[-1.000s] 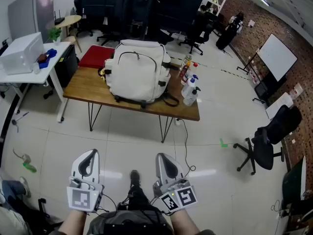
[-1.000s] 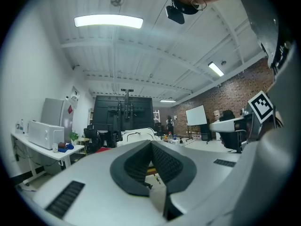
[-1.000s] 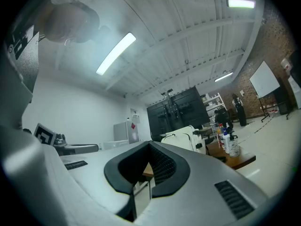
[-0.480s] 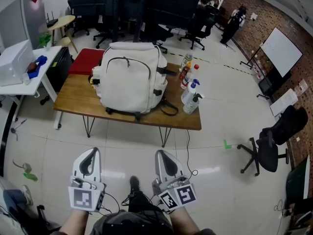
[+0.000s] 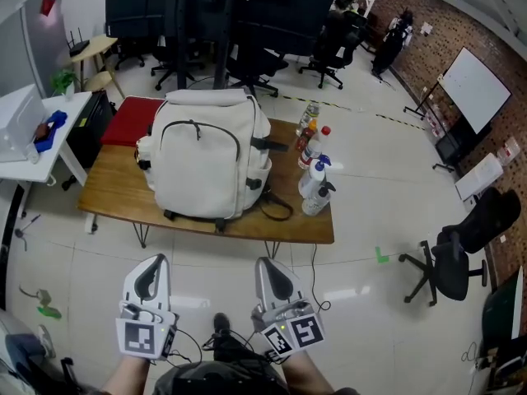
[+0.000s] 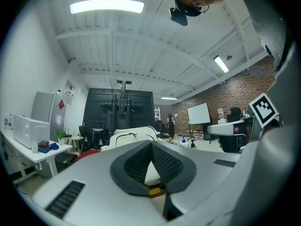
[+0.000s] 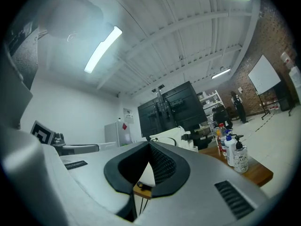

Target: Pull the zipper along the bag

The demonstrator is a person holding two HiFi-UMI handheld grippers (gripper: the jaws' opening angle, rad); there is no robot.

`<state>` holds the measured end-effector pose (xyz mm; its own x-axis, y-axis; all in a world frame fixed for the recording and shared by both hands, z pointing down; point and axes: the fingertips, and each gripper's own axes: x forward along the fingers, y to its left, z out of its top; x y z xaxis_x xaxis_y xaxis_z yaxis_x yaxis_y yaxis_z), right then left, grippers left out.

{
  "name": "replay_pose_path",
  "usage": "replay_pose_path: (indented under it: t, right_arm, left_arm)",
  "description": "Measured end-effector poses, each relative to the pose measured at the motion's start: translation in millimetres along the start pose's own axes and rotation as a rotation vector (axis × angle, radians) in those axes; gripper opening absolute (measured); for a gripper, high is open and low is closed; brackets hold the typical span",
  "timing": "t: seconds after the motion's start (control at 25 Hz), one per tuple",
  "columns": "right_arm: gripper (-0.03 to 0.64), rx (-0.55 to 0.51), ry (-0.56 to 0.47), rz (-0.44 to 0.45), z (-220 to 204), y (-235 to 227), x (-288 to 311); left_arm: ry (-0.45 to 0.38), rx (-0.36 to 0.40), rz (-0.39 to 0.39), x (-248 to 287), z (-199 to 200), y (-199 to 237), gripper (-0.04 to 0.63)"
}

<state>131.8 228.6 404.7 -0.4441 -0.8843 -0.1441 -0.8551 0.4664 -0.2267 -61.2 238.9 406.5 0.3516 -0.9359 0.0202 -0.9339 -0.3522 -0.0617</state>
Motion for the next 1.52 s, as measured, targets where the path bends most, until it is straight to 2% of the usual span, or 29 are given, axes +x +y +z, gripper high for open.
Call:
replay_pose_path:
  t: [0.16, 0.36, 0.56, 0.92, 1.08, 1.32, 1.52]
  right_arm:
    - [0.011, -0.011, -0.038, 0.028, 16.7, -16.7, 34.8]
    - [0.011, -0.029, -0.046, 0.08, 30.2, -29.8, 68.2]
    - [0.011, -0.066, -0.017, 0.132, 23.6, -40.7, 89.7]
    - [0.01, -0.071, 0.005, 0.153, 20.7, -49.3, 118.7]
    - [0.011, -0.088, 0.006, 0.141, 18.4, -52.3, 131.3]
    - [0.011, -0.106, -0.008, 0.08, 16.4, -64.6, 165.6]
    - [0.011, -0.109, -0.006, 0.043, 10.1, -73.2, 215.7]
  left_arm:
    - [-0.007, 0.014, -0.041, 39.0, 9.0, -8.3, 0.032]
    - [-0.016, 0.006, -0.014, 75.2, 21.3, -3.2, 0.032]
    - [-0.019, 0.019, 0.002, 106.0, 23.0, 0.3, 0.032]
    - [-0.011, 0.033, 0.005, 133.9, 26.6, 10.8, 0.032]
    - [-0.014, 0.032, -0.006, 149.9, 24.4, 23.2, 0.032]
    - [-0.028, 0.041, -0.048, 187.1, 21.4, 53.7, 0.032]
    - [0.002, 0.016, -0.081, 231.4, 8.8, 86.2, 0.032]
